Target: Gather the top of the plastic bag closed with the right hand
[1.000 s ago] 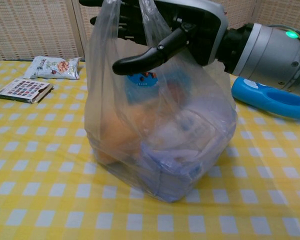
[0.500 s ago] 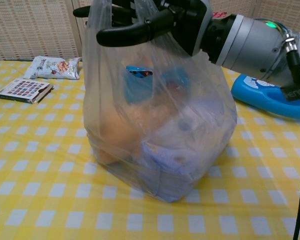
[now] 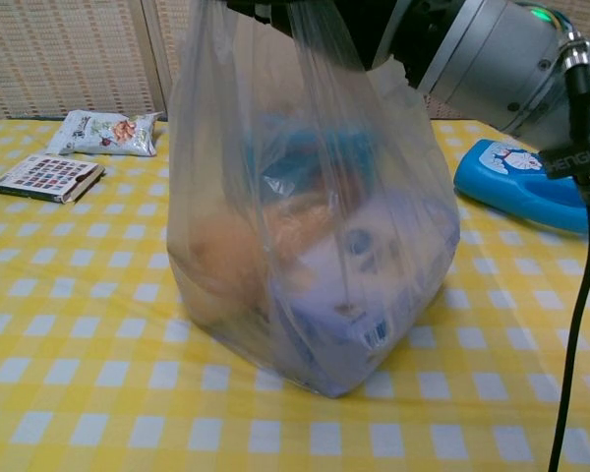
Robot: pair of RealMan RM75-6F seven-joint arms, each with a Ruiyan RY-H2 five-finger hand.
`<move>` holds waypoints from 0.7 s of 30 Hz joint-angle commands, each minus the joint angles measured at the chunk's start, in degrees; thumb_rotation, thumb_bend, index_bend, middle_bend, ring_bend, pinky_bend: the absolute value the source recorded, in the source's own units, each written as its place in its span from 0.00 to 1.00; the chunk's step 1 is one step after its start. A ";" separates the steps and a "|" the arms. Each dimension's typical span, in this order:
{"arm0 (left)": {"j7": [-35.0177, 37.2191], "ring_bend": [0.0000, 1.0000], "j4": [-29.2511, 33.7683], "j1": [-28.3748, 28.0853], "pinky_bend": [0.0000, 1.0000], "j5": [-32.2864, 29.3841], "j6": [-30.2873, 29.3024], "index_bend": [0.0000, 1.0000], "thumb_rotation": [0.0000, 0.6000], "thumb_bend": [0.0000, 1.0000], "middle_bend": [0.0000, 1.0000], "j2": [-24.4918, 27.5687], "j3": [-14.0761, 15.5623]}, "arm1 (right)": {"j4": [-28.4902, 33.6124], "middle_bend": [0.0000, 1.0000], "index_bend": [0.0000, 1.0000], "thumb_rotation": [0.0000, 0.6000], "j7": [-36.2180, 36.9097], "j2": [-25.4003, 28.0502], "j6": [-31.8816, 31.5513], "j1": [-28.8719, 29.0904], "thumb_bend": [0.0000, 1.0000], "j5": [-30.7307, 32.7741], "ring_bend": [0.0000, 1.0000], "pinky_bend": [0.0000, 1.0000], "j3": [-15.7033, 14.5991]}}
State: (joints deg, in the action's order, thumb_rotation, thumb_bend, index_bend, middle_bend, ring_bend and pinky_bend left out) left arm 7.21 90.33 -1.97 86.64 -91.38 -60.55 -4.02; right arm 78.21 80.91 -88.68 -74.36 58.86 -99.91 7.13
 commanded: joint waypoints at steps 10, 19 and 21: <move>0.12 0.14 0.04 -0.16 0.08 -0.01 0.51 0.00 1.00 0.30 0.06 0.01 0.06 | 2.69 0.23 0.13 1.00 12.97 0.29 0.02 -0.33 0.16 5.92 0.23 0.07 3.15; -0.08 0.14 0.25 0.02 0.08 0.60 0.02 0.00 1.00 0.30 0.08 0.01 0.23 | 5.16 0.42 0.36 1.00 22.66 0.66 3.20 -0.99 0.16 11.05 0.39 0.29 5.90; 0.12 0.15 0.27 0.03 0.08 0.98 -0.13 0.00 1.00 0.30 0.09 0.03 0.34 | 6.02 0.48 0.39 1.00 24.35 0.94 3.54 -1.27 0.16 11.67 0.45 0.36 6.42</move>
State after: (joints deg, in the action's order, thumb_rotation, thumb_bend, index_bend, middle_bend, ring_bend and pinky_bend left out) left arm 7.27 90.59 -1.96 87.54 -91.45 -60.52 -3.72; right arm 83.38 104.01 -88.00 -71.43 57.91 -88.98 12.85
